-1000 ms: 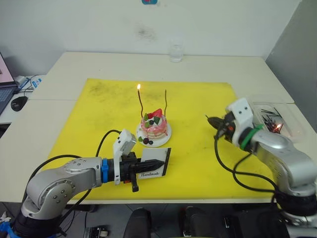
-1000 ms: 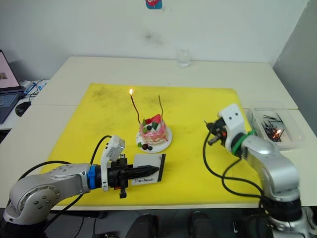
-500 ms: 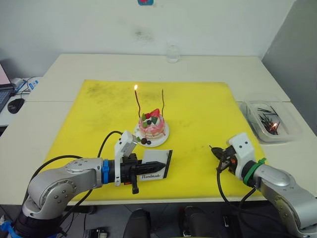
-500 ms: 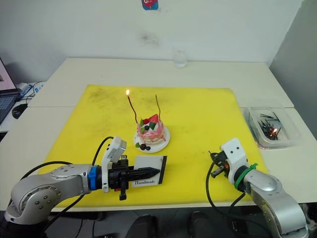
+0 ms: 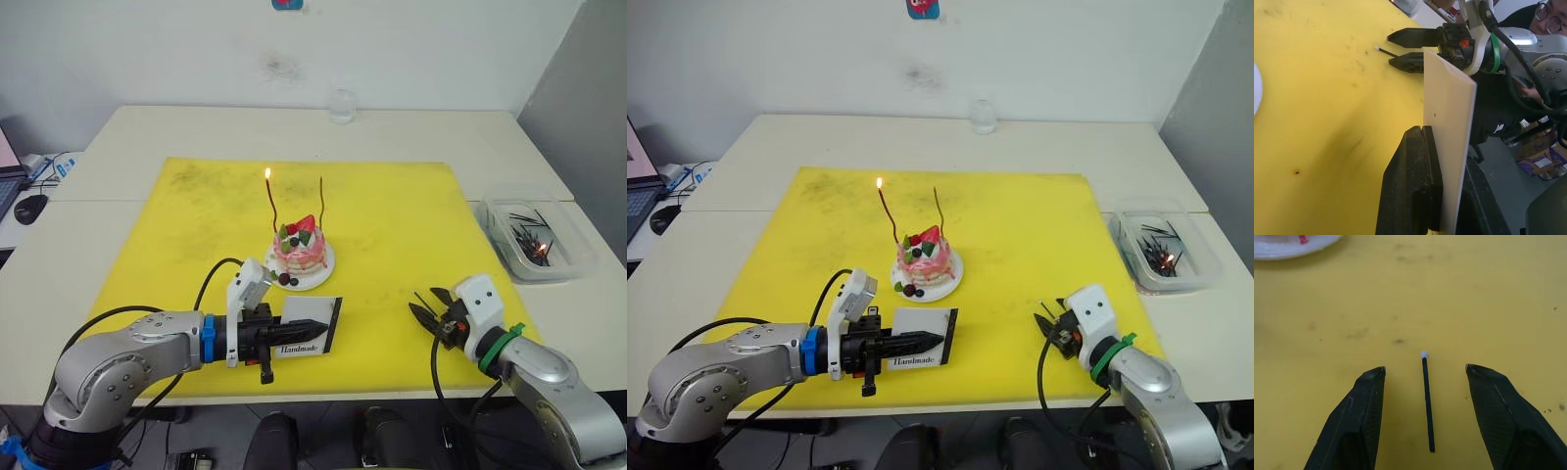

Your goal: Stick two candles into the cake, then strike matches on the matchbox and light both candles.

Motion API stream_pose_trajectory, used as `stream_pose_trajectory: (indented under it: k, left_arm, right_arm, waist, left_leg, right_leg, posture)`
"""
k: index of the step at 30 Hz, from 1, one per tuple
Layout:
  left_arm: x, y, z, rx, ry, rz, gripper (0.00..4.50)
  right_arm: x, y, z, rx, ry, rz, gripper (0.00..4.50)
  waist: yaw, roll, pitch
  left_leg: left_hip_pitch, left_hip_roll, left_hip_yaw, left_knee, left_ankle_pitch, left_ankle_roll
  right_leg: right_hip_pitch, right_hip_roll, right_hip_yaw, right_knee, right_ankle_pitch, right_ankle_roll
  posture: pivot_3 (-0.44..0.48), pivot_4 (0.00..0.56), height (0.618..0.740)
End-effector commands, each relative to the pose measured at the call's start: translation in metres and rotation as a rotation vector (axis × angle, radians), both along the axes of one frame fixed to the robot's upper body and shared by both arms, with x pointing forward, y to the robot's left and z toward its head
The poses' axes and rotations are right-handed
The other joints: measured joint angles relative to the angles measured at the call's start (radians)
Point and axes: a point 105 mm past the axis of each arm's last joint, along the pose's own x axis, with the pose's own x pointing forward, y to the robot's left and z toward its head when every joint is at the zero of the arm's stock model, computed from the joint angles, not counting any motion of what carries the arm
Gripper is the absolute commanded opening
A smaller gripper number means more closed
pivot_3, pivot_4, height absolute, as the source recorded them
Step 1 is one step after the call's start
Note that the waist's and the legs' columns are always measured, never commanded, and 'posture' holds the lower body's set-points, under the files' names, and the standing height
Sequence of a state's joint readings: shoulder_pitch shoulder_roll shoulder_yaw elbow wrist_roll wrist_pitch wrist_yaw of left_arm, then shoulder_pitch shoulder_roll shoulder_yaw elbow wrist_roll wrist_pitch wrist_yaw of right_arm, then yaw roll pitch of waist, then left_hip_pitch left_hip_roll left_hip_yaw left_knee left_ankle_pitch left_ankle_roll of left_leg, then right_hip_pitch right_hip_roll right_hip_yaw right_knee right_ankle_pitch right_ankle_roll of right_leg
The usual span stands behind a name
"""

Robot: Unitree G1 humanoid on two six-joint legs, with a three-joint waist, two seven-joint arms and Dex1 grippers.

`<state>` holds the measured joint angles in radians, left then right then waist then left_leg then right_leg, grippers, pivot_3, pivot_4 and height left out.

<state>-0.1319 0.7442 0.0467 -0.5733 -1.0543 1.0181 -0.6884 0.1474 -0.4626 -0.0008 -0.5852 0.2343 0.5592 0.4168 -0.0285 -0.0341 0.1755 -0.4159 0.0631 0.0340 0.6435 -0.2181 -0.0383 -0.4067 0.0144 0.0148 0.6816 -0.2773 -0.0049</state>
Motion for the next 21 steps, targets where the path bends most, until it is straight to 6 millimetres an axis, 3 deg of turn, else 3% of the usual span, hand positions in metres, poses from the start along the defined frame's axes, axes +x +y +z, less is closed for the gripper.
stream_pose_trajectory:
  k: [1, 18, 21]
  left_arm:
    - [0.000, -0.001, 0.004, 0.001, -0.019, -0.019, 0.00]
    - [-0.002, -0.001, 0.006, 0.008, -0.023, -0.024, 0.00]
    - [-0.002, -0.001, 0.006, 0.007, -0.023, -0.024, 0.00]
  right_arm:
    - [0.002, 0.001, 0.005, -0.006, -0.094, 0.017, 2.76]
    - [0.002, 0.000, -0.016, 0.022, -0.067, -0.001, 2.76]
    - [0.002, 0.001, -0.019, 0.012, -0.055, -0.009, 2.15]
  waist:
    - [0.000, 0.000, 0.000]
    - [0.000, 0.000, 0.000]
    - [0.000, 0.000, 0.000]
  left_leg:
    - [0.000, 0.000, 0.000, 0.000, 0.000, 0.000]
    - [0.000, 0.000, 0.000, 0.000, 0.000, 0.000]
    - [0.000, 0.000, 0.000, 0.000, 0.000, 0.000]
  right_leg:
    - [0.000, 0.000, 0.000, 0.000, 0.000, 0.000]
    - [0.000, 0.000, 0.000, 0.001, 0.000, 0.000]
    - [0.000, 0.000, 0.000, 0.001, 0.000, 0.000]
  posture:
    - [0.000, 0.150, 0.729]
    - [0.000, 0.150, 0.729]
    - [0.000, 0.150, 0.729]
